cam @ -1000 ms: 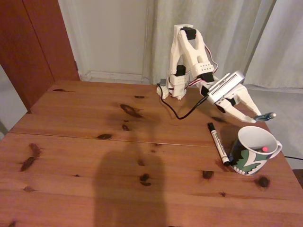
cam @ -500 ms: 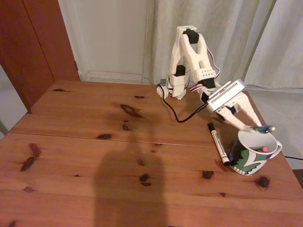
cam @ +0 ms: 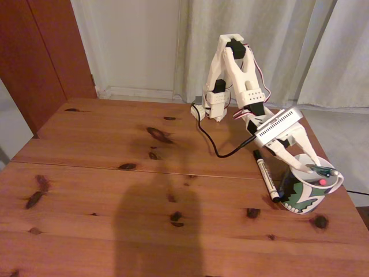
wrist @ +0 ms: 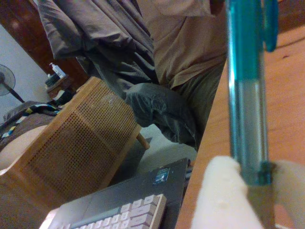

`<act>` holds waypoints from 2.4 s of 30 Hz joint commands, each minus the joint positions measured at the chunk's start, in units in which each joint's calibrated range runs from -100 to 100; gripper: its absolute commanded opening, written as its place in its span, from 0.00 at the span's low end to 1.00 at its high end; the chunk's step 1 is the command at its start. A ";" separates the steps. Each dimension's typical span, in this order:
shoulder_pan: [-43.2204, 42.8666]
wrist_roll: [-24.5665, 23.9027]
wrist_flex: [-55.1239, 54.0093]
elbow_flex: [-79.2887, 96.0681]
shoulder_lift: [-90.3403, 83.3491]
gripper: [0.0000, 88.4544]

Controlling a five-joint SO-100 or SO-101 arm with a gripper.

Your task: Clean up the desk and place the pens and markers into the cup

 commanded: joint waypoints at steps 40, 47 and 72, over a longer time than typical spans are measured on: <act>1.65 4.00 -0.82 4.29 -7.14 0.11; 4.87 4.00 8.81 4.56 -12.77 0.01; 10.17 21.60 65.16 33.77 -55.38 0.01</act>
